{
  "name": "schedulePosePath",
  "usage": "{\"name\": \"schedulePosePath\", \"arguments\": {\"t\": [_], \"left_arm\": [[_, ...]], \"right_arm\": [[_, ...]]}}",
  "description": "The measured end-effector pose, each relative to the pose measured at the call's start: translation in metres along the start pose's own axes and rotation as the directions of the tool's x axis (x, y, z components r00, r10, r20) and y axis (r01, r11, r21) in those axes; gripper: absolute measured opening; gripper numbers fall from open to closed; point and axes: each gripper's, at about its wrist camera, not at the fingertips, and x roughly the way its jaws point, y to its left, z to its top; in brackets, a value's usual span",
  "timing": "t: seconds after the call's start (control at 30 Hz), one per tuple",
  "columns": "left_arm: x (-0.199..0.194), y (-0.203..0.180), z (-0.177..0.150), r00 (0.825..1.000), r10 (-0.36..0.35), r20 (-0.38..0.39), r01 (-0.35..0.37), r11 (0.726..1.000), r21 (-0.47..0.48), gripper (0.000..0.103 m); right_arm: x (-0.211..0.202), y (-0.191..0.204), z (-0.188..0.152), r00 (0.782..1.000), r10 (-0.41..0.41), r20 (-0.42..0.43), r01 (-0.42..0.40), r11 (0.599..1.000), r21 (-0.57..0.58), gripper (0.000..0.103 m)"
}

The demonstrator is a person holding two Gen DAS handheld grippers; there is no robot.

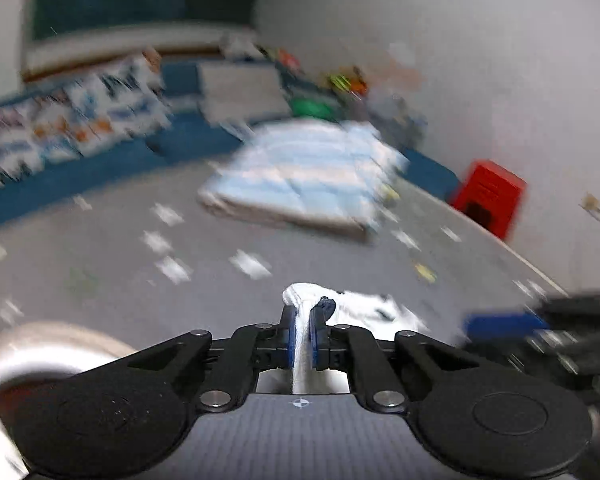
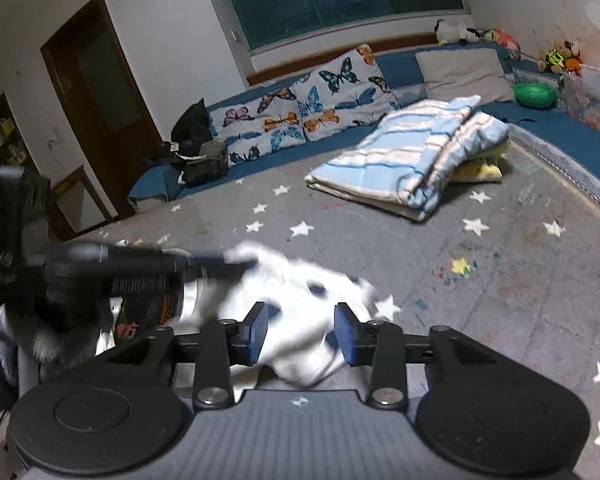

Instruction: Fold clothes

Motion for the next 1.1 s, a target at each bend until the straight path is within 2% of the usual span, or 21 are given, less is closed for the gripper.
{"name": "schedulePosePath", "arguments": {"t": [0.1,0.2,0.27,0.3,0.33,0.37,0.53,0.63,0.67,0.8,0.93,1.0,1.1], "left_arm": [[-0.002,0.024,0.014,0.993,0.102,0.062,-0.100,0.994,-0.036,0.008],[-0.002,0.049,0.023,0.983,0.176,0.057,-0.172,0.983,-0.070,0.012],[-0.007,0.065,0.025,0.982,0.184,0.050,-0.179,0.979,-0.100,0.017],[-0.012,0.071,0.025,0.980,0.191,0.050,-0.184,0.976,-0.115,0.024],[-0.016,0.078,0.025,0.979,0.198,0.050,-0.190,0.973,-0.129,0.038],[-0.024,0.083,0.025,0.977,0.204,0.059,-0.195,0.971,-0.137,0.040],[-0.074,0.107,0.020,0.966,0.237,0.103,-0.219,0.963,-0.160,0.041],[-0.107,0.123,0.012,0.951,0.285,0.119,-0.262,0.949,-0.175,0.042],[-0.117,0.130,0.007,0.946,0.301,0.122,-0.277,0.943,-0.183,0.045],[-0.152,0.158,-0.011,0.897,0.429,0.108,-0.400,0.890,-0.218,0.047],[-0.172,0.196,-0.035,0.859,0.511,0.036,-0.480,0.827,-0.294,0.049],[-0.175,0.209,-0.047,0.845,0.535,0.009,-0.505,0.803,-0.317,0.049],[-0.166,0.220,-0.054,0.847,0.531,-0.021,-0.507,0.797,-0.327,0.049]], "right_arm": [[0.008,0.009,0.003,1.000,0.022,-0.008,-0.022,1.000,-0.021,0.037],[0.022,0.023,0.004,0.999,0.036,-0.034,-0.039,0.997,-0.072,0.037],[0.033,0.034,0.004,0.998,0.042,-0.048,-0.047,0.992,-0.114,0.037],[0.039,0.039,0.005,0.998,0.044,-0.054,-0.051,0.990,-0.135,0.037],[0.045,0.045,0.005,0.997,0.049,-0.061,-0.058,0.986,-0.155,0.037],[0.051,0.050,0.006,0.996,0.057,-0.069,-0.068,0.982,-0.175,0.037],[0.089,0.074,0.013,0.996,0.030,-0.082,-0.051,0.959,-0.278,0.036],[0.116,0.075,0.021,0.995,0.018,-0.100,-0.045,0.959,-0.279,0.036],[0.124,0.075,0.023,0.994,0.009,-0.106,-0.038,0.959,-0.280,0.036],[0.151,0.071,0.027,0.992,-0.043,-0.117,0.006,0.955,-0.297,0.036],[0.166,0.066,0.034,0.992,-0.089,-0.086,0.058,0.947,-0.317,0.037],[0.170,0.063,0.039,0.990,-0.114,-0.081,0.083,0.947,-0.311,0.037],[0.176,0.056,0.048,0.981,-0.182,-0.062,0.154,0.936,-0.317,0.037]]}}
